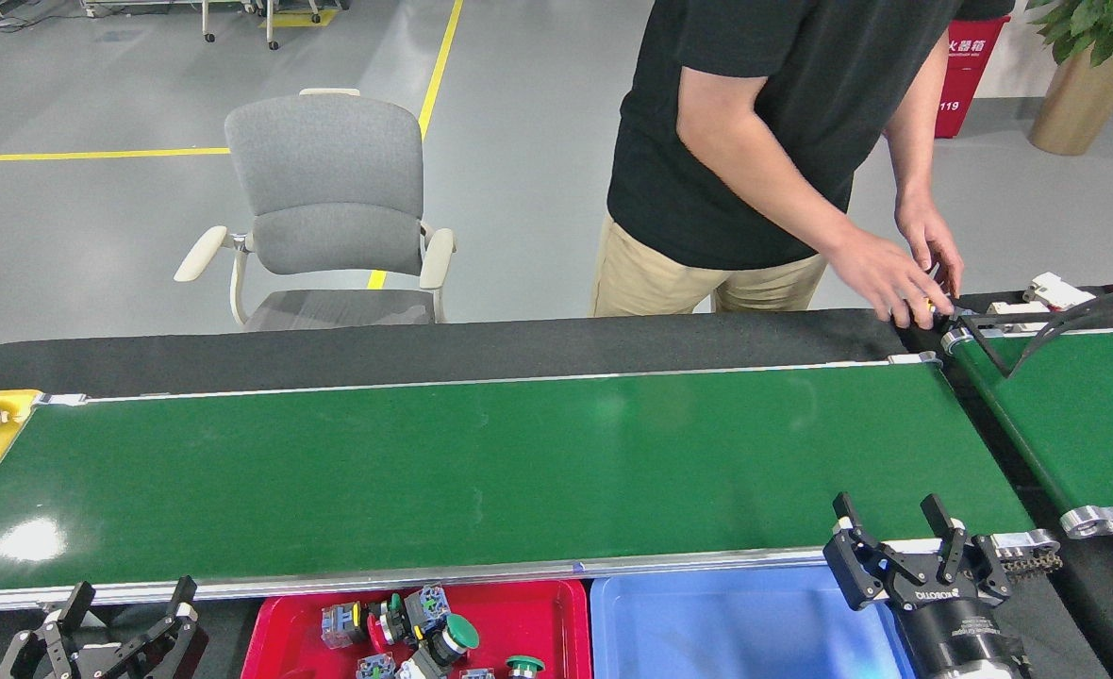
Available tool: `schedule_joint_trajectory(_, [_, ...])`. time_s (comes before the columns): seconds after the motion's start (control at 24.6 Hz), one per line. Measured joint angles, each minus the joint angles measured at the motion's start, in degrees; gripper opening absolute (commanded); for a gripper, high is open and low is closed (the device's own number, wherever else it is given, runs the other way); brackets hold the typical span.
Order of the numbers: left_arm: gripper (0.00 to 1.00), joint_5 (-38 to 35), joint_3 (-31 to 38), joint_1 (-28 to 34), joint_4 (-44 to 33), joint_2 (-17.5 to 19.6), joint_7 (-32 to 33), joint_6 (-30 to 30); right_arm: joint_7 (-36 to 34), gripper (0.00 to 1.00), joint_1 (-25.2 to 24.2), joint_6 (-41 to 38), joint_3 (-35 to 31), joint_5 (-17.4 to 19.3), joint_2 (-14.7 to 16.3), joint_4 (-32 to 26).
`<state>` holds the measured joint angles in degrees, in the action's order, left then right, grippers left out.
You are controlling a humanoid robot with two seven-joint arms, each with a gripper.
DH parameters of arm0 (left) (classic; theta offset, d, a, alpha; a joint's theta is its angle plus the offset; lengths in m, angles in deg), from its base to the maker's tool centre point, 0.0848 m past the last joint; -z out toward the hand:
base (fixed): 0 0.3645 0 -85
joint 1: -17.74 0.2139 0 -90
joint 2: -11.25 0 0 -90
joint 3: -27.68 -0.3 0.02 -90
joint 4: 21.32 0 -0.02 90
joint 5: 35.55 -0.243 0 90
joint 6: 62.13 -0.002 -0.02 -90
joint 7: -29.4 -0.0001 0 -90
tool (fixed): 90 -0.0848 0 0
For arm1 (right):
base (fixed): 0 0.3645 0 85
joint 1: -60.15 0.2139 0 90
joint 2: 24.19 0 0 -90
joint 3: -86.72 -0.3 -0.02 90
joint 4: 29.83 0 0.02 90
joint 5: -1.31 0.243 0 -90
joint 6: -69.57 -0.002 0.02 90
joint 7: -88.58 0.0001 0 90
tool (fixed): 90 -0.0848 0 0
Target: Pick switch part from conveyor to tray
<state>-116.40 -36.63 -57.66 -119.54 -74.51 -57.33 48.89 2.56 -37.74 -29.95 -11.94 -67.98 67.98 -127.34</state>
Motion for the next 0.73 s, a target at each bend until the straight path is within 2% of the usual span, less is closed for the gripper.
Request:
schedule_joint_trajectory(0.16, [1.00, 0.1, 0.0, 0.1, 0.0, 0.0, 0.0, 0.0, 0.0, 1.00, -3.0, 0.0, -1.7, 0.2, 0.0, -2.0])
schedule_joint_trajectory(0.73, [1.00, 0.2, 0.0, 0.3, 0.0, 0.0, 0.0, 0.1, -0.2, 1.00, -3.1, 0.0, -2.1, 0.2, 0.0, -2.2])
